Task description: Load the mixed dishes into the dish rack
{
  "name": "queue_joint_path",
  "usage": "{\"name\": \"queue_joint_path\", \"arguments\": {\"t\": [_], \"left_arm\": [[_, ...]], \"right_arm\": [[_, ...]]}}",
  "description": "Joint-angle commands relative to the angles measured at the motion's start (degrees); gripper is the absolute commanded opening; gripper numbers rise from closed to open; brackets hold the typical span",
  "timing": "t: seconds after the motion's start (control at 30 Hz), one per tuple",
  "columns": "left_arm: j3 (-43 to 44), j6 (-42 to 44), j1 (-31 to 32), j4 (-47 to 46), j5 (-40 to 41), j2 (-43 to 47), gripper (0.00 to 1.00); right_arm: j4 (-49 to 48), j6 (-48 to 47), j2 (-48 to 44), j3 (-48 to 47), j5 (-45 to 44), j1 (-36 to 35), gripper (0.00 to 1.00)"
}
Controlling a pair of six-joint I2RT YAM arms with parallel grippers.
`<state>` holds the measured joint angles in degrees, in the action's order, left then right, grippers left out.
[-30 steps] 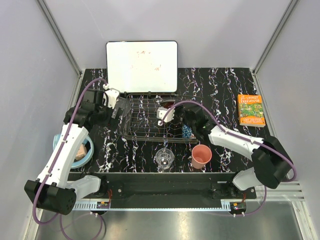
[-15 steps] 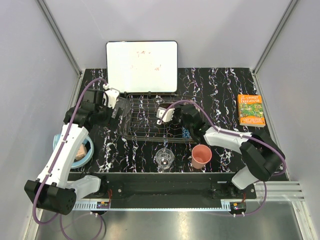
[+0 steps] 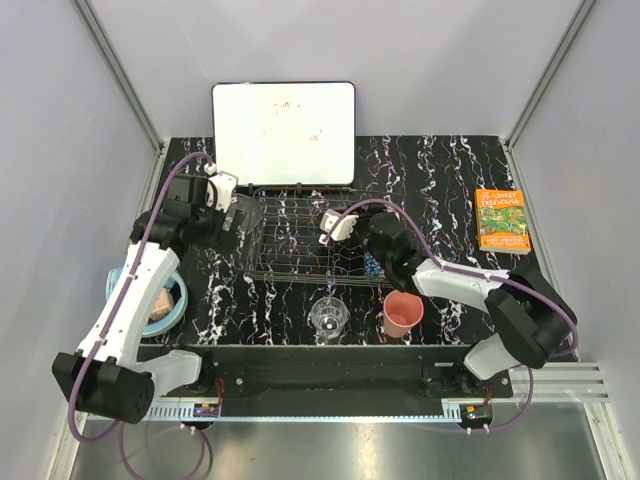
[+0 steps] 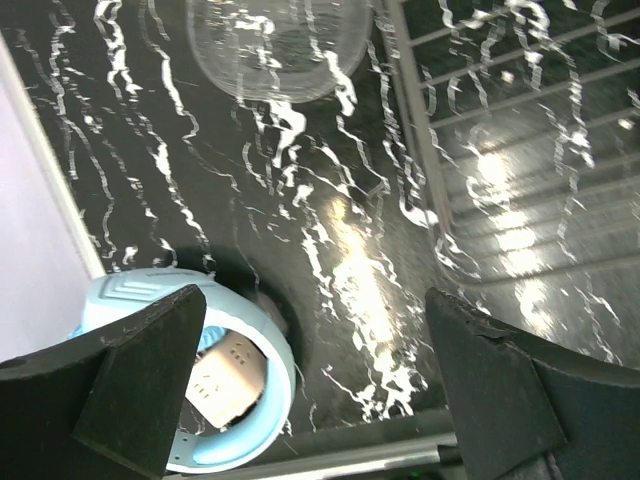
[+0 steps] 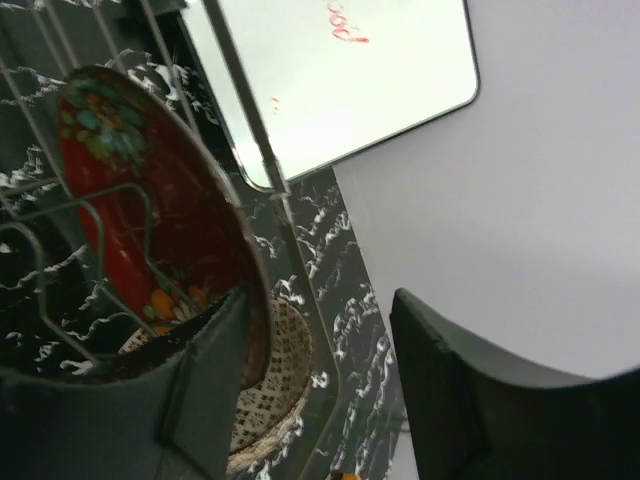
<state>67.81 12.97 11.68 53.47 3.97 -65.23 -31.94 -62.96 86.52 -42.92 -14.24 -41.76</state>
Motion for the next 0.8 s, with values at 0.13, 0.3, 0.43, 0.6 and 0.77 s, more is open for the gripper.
{"name": "queue_joint_path", "arguments": {"t": [0.13,0.3,0.43,0.6,0.77], "left_arm": [[5.0,-0.5,-6.4,-10.7,5.0,-13.5,0.97],[15.2,-1.0,-13.3,-10.9,2.2,-26.6,0.95],[22.2,-2.0,-14.8,-10.5,0.7,-37.4,0.91],[30.0,-3.0,-14.9,-9.2,-6.0,-45.9,0.91],[34.8,-4.3,-17.6,-8.7,-18.3,-52.4,0.88]], "right_arm": [[-0.2,11.2,-11.6,-3.4,-7.4,0.4,1.0],[8.1,22.8,-17.4,-8.9,-12.9,0.4,1.0],[14.5,31.3,-19.7,-12.3,-16.3,0.4,1.0],[17.9,36.0,-22.8,-12.2,-15.0,0.4,1.0],[21.8,40.3,-25.4,-11.0,-15.2,0.4,1.0]]}}
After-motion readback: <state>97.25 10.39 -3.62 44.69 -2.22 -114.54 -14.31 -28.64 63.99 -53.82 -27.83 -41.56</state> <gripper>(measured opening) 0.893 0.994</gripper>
